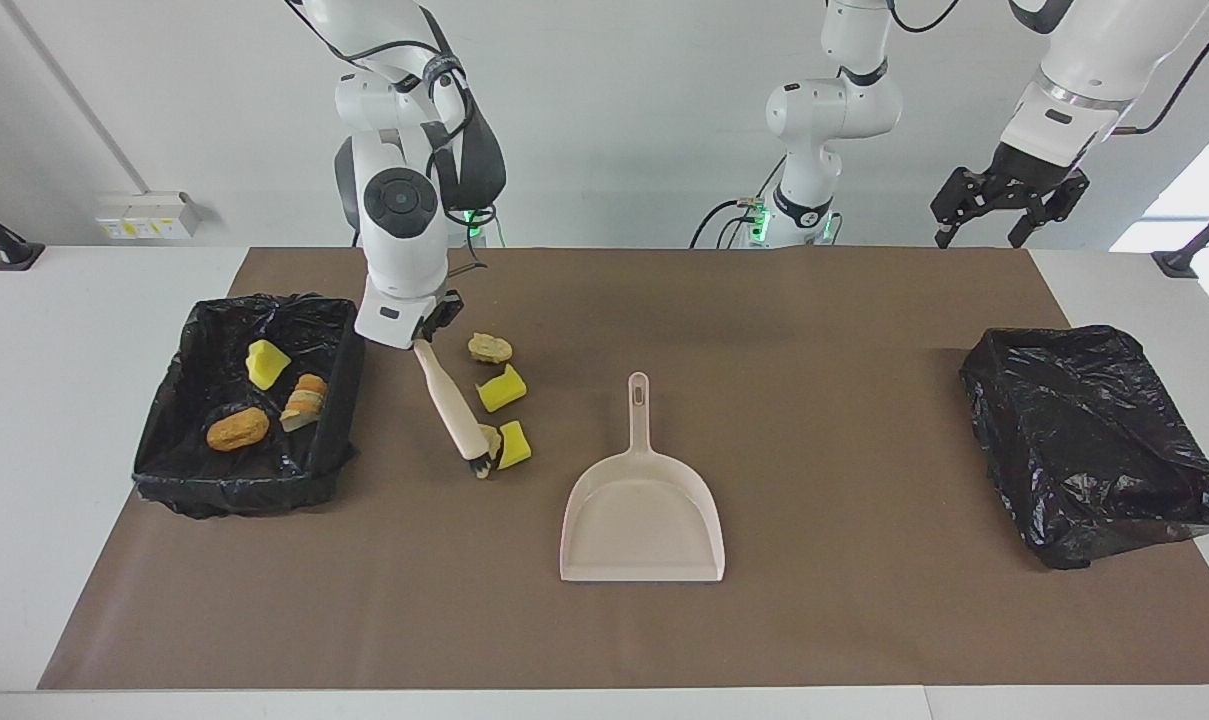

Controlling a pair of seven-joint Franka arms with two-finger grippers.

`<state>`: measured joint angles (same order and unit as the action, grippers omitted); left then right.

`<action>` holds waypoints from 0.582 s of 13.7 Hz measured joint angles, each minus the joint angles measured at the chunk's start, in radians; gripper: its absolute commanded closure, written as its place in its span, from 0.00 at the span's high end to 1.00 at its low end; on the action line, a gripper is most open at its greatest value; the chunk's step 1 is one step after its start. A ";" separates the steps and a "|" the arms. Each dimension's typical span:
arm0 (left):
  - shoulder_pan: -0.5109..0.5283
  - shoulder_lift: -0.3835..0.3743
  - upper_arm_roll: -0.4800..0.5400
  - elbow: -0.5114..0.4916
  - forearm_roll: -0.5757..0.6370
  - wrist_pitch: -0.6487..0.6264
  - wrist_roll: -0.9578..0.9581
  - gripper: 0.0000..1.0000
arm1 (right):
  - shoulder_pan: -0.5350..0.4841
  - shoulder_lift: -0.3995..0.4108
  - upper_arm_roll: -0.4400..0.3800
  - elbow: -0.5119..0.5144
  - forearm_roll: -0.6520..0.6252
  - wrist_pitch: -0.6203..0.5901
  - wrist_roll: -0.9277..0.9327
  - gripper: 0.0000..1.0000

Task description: Sweep and dump trash in bin

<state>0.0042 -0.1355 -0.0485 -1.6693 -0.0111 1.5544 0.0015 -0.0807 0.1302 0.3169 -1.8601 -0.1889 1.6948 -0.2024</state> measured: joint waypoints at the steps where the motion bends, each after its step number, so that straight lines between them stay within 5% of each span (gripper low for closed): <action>1: 0.000 0.000 0.000 0.000 0.000 0.000 0.000 1.00 | -0.018 0.003 -0.001 -0.002 0.004 0.000 0.000 0.00; 8: 0.000 0.000 0.000 0.000 0.000 0.000 0.000 1.00 | -0.039 0.012 0.001 -0.008 0.033 0.012 0.125 0.00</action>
<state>0.0042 -0.1355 -0.0485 -1.6693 -0.0111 1.5544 0.0015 -0.1195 0.1421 0.3174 -1.8677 -0.1561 1.7065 -0.0777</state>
